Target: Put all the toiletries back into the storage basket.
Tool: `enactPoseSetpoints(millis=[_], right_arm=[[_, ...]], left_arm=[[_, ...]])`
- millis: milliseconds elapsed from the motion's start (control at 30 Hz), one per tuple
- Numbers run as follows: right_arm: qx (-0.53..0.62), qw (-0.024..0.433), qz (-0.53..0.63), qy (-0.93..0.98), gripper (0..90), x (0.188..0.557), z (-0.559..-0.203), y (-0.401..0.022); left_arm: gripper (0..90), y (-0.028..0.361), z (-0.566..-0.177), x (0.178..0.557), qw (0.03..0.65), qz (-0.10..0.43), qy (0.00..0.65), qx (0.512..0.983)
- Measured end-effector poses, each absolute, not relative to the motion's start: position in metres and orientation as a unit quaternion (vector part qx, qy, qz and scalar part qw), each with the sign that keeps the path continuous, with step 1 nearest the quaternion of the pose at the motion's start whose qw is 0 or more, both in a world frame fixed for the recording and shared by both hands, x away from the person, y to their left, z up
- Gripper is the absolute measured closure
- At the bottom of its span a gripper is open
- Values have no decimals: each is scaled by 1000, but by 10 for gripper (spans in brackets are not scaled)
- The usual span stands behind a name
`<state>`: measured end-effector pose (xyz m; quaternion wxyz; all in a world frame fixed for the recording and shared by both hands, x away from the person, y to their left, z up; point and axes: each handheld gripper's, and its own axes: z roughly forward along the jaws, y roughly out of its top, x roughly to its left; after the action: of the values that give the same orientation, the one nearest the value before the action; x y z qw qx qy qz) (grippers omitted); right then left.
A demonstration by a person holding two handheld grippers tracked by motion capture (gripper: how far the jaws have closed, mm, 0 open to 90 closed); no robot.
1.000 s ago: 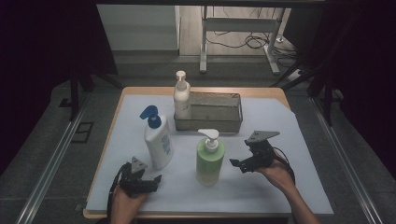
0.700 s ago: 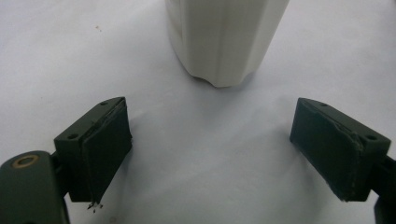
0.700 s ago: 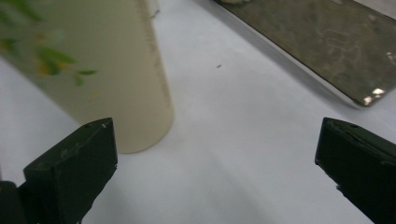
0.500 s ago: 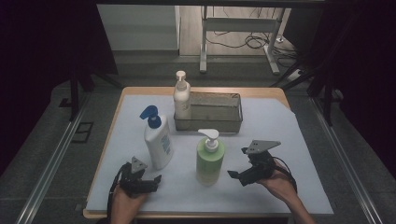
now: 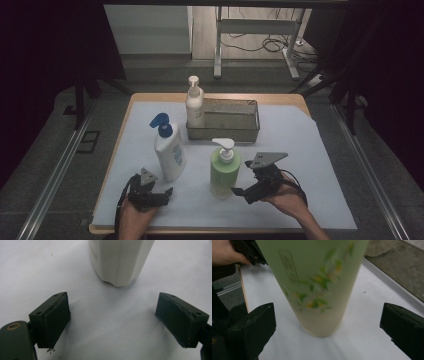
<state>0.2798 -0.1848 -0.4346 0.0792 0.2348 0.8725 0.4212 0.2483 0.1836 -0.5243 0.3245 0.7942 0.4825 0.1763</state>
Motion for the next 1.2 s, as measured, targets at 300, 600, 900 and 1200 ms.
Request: enactPoseSetpoints(millis=[300, 600, 900, 1200], right_arm=[[224, 85, 430, 871, 27, 282, -425, -167], [225, 91, 433, 868, 74, 287, -421, -152], [226, 97, 435, 866, 105, 290, -420, -142], [229, 108, 430, 867, 122, 288, -420, -140]], left_arm=[[120, 184, -524, 248, 324, 176, 482, 795], [121, 184, -524, 248, 325, 176, 482, 794], [120, 184, -524, 248, 324, 176, 482, 794], [121, 184, -524, 248, 324, 176, 482, 794]])
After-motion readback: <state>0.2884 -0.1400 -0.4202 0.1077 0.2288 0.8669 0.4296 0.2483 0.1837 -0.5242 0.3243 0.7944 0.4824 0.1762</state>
